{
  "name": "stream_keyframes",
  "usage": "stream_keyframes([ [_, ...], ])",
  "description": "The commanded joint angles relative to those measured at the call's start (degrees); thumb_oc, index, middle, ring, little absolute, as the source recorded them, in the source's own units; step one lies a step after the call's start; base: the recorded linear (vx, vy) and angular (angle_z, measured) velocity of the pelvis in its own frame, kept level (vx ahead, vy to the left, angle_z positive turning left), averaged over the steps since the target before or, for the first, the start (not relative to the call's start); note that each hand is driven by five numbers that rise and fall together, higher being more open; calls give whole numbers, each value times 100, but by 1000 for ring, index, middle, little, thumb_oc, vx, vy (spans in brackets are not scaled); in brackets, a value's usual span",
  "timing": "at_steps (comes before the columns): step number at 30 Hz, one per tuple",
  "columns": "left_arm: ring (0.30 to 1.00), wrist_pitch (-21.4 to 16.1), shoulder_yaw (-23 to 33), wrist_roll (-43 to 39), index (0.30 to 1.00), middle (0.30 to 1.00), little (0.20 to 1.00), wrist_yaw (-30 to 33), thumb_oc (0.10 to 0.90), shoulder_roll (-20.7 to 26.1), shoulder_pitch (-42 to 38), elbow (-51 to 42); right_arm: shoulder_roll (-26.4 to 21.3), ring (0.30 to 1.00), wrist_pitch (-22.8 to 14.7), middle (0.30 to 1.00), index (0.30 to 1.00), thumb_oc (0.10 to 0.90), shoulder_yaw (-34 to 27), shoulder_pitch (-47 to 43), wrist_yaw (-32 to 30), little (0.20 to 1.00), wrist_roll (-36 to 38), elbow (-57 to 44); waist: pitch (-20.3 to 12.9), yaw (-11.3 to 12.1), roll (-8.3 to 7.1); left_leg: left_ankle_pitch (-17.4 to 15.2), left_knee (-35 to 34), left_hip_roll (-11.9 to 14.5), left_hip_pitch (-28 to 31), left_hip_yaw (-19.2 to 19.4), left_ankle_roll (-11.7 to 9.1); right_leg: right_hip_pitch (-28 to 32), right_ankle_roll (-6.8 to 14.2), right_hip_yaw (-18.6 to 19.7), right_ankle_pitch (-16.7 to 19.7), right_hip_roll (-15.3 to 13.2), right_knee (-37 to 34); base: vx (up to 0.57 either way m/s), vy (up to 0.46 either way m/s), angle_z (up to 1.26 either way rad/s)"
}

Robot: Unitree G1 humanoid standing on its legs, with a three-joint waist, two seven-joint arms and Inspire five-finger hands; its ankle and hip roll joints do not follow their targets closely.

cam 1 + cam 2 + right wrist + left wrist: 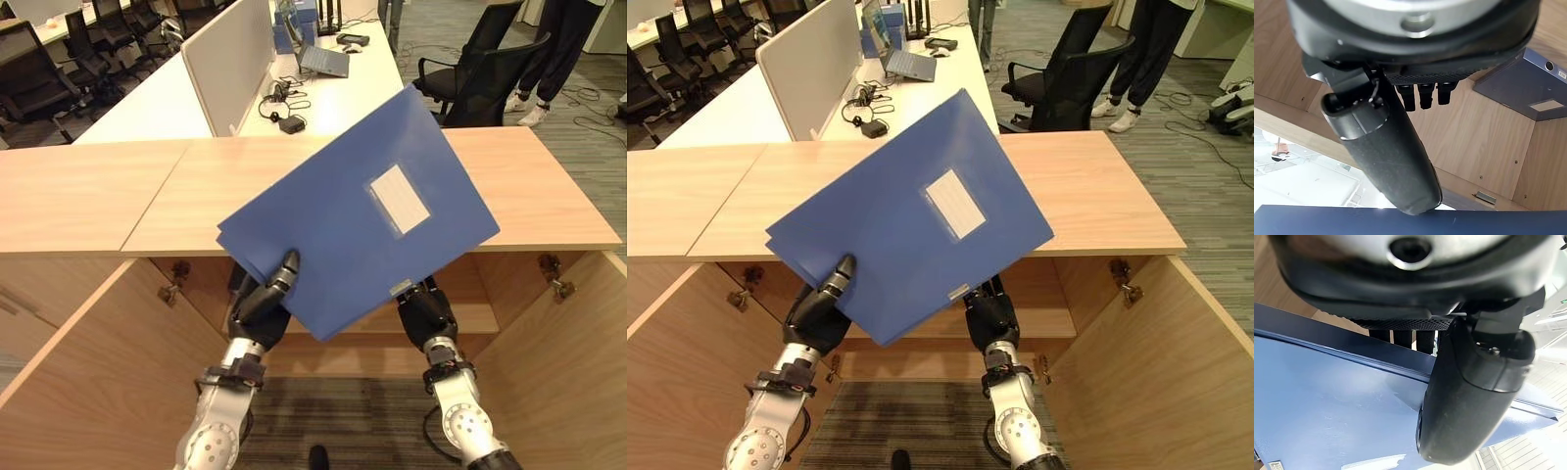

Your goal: Put the empty folder in the office cabinet

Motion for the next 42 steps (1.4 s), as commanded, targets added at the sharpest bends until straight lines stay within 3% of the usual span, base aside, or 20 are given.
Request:
stream_keyframes([
  [1, 300, -167, -96, 301, 300, 300, 300, -588, 400, 394, -350, -366, 349, 900, -308, 900, 900, 800, -271, -1083, 315, 900, 25, -52, -209, 94, -157, -1089, -28, 136, 757, -459, -223, -51, 459, 350, -218, -419, -5, 0, 0, 0],
  [21, 300, -209, -367, 498, 300, 300, 300, -605, 400, 412, -652, -293, 412, 900, 158, 900, 900, 800, 573, -983, 480, 900, -53, 98, -171, 60, -184, -1065, -28, 145, 747, -440, -232, -64, 439, 358, -208, -400, -5, 0, 0, 0],
  [32, 300, -603, 455, 641, 300, 300, 300, -805, 400, 261, -601, -432, -524, 900, 505, 900, 900, 800, 534, -198, 1534, 900, -612, -1017, -194, 17, -242, -1043, -28, 163, 710, -434, -261, -87, 444, 314, -225, -390, -5, 0, 0, 0],
  [42, 300, -963, 747, 315, 300, 300, 300, -473, 400, -90, -841, -722, -501, 900, 542, 900, 900, 800, 283, 258, 1533, 900, -611, -552, -201, -50, -263, -1056, -28, 173, 712, -460, -274, -80, 446, 301, -231, -375, -5, 0, 0, 0],
])
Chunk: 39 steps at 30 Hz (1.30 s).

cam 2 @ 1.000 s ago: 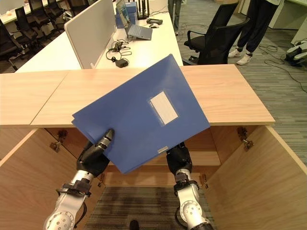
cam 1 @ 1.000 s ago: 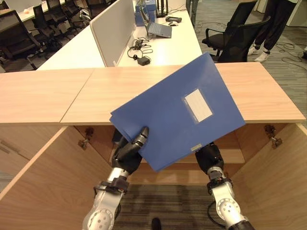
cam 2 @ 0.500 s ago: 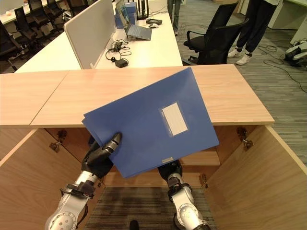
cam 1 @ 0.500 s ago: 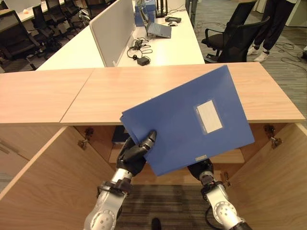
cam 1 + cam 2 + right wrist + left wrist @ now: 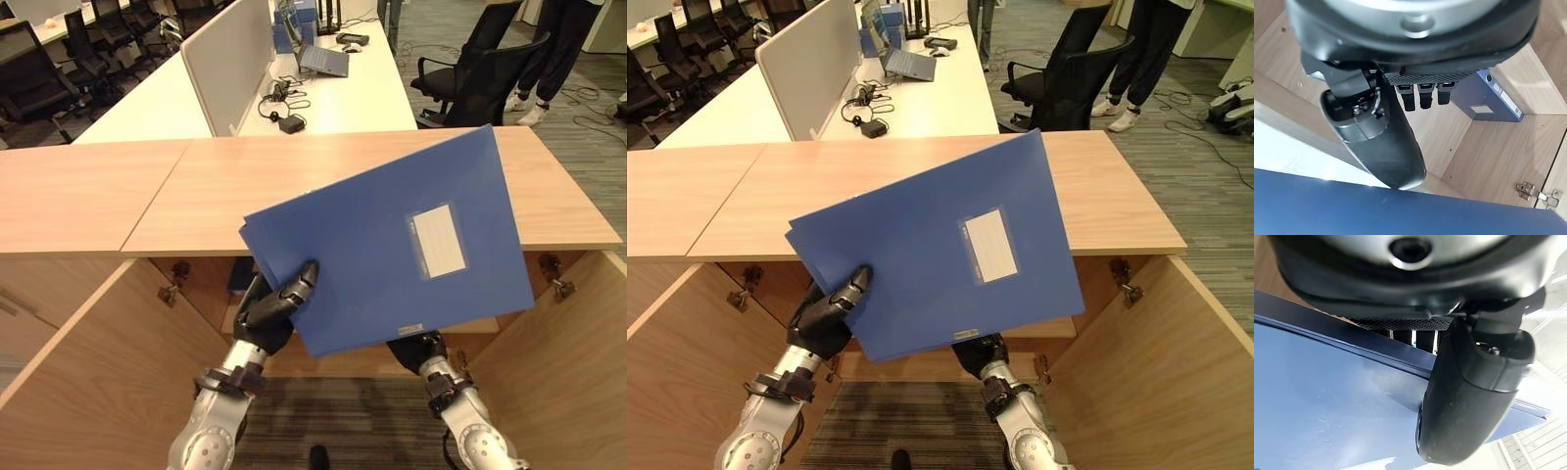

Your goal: Put the empty folder in the office cabinet

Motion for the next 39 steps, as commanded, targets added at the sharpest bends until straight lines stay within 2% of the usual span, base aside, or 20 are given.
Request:
stream_keyframes([
  [1, 300, -1024, 741, -222, 300, 300, 300, 77, 400, -204, -956, -593, 315, 900, -284, 900, 900, 800, -198, -330, 505, 900, -11, -203, -200, -14, -248, -1058, -28, 188, 739, -450, -280, -38, 439, 313, -227, -362, -5, 0, 0, 0],
  [17, 300, -1358, 952, -322, 300, 300, 300, 388, 400, -186, -1210, -1006, 583, 900, -219, 900, 900, 800, -240, -91, 272, 900, 45, 886, -186, -12, -259, -1065, -28, 199, 739, -469, -317, -11, 440, 281, -244, -341, -5, 0, 0, 0],
  [22, 300, -1327, 927, -318, 300, 300, 300, 411, 400, -232, -1155, -957, 609, 900, -258, 900, 900, 800, -232, -54, 332, 900, 210, 639, -177, -15, -257, -1060, -28, 204, 732, -467, -316, -11, 441, 271, -239, -338, -5, 0, 0, 0],
  [27, 300, -1220, 778, -327, 300, 300, 300, 413, 400, -337, -947, -821, 593, 900, -456, 900, 900, 800, -180, -164, 429, 900, 471, -210, -179, -34, -237, -1065, -28, 204, 741, -464, -301, -33, 435, 289, -231, -334, -5, 0, 0, 0],
  [39, 300, -1015, 461, -268, 300, 300, 300, 356, 400, -362, -774, -523, 578, 900, -778, 900, 900, 800, -67, -664, 427, 900, 570, -1195, -169, -44, -195, -1064, -28, 213, 761, -453, -285, -32, 417, 334, -239, -328, -5, 0, 0, 0],
])
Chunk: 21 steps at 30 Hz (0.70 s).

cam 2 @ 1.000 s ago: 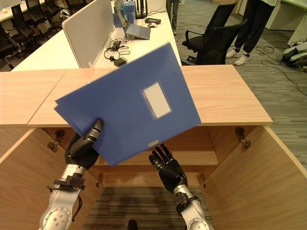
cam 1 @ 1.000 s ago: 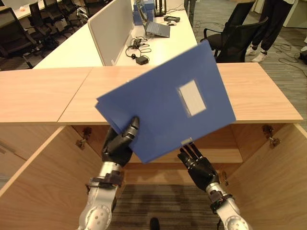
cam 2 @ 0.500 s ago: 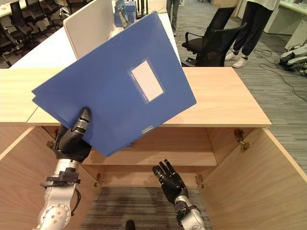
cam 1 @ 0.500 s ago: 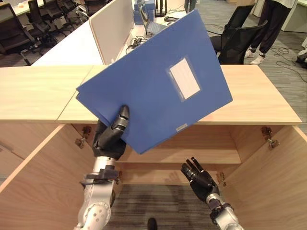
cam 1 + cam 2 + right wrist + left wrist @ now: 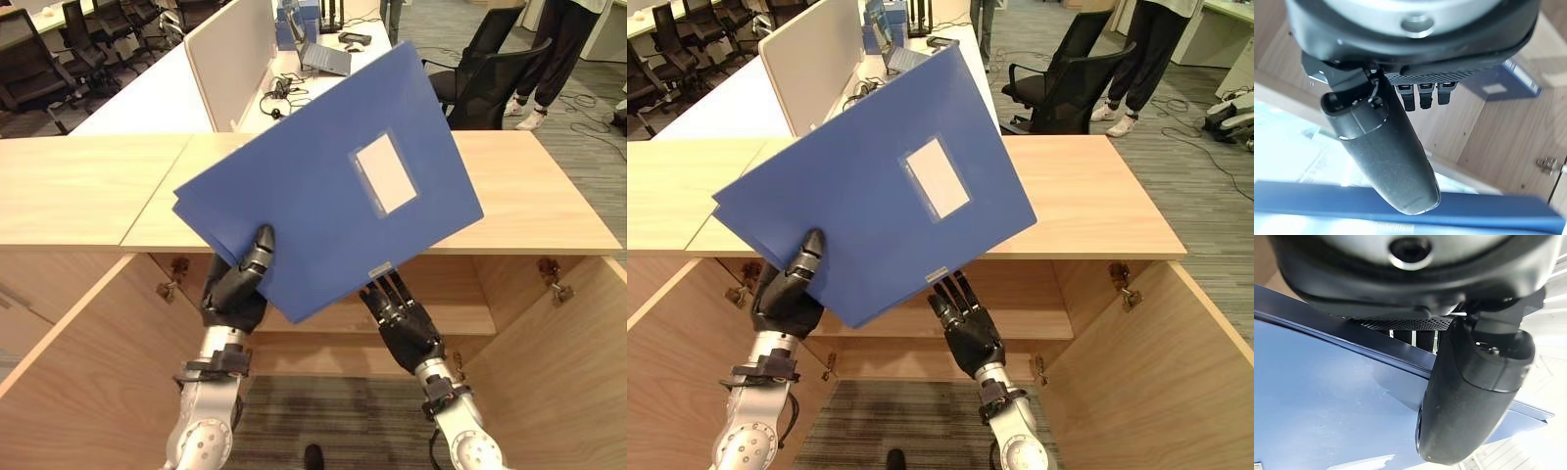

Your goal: Put the empty folder in the office cabinet

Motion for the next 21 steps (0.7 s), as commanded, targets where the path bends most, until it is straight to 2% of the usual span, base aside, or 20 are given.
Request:
stream_keyframes([
  [1, 300, -346, 97, -176, 300, 300, 300, -301, 400, -125, -619, -185, 246, 900, -558, 900, 900, 800, -66, -801, 316, 900, 218, -704, -168, -42, -91, -1065, -29, 235, 772, -424, -283, -48, 398, 357, -240, -311, -4, 0, 0, 0],
  [21, 300, -111, -373, 15, 300, 300, 300, -407, 400, 31, -541, 54, 416, 900, -927, 900, 900, 800, 3, -1529, -20, 900, -64, -970, -190, 19, -94, -1080, -29, 235, 768, -444, -255, -29, 373, 365, -263, -309, -4, 0, 0, 0],
])
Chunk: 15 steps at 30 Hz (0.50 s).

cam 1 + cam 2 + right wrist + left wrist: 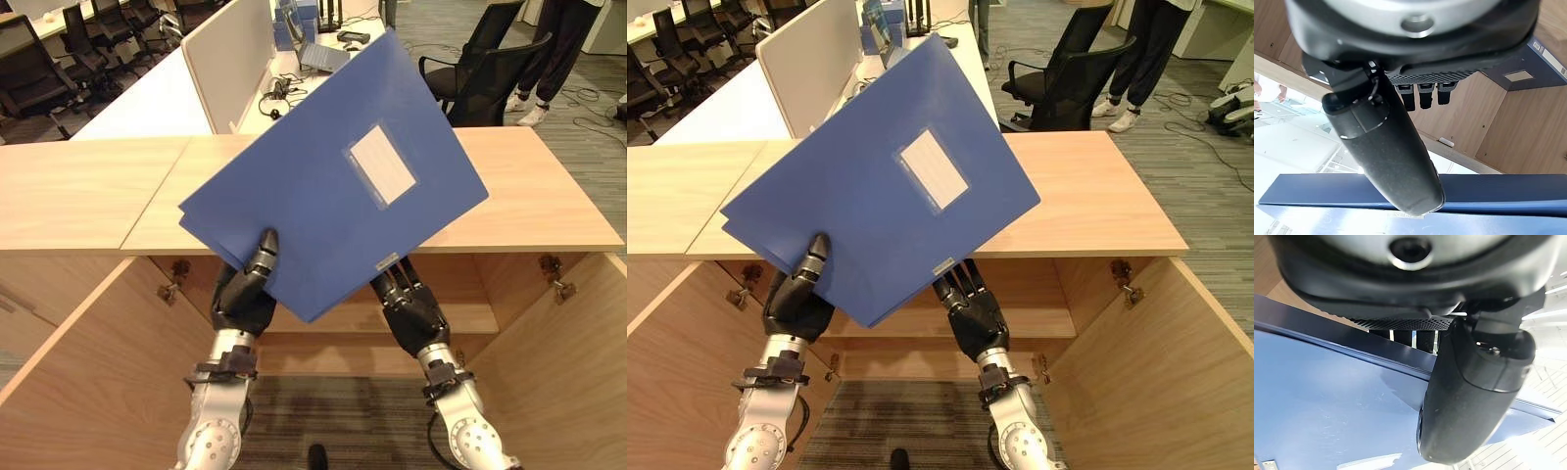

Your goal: Put the empty folder in the office cabinet

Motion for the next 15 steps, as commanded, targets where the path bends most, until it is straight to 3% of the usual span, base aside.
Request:
stream_keyframes([
  [1, 300, -64, -275, 212, 300, 300, 300, -420, 400, 194, -522, -38, 446, 900, -530, 900, 900, 800, -123, -1303, 295, 900, -172, -879, -194, 16, -163, -1080, -29, 233, 781, -449, -255, -16, 371, 361, -262, -311, -4, 0, 0, 0],
  [15, 300, 69, -630, 208, 300, 300, 300, -434, 400, 226, -684, 83, 827, 900, -769, 900, 900, 800, -262, -1748, -265, 900, -45, 17, -203, 68, -171, -1092, -29, 215, 788, -491, -242, 0, 358, 341, -262, -301, -4, 0, 0, 0],
])
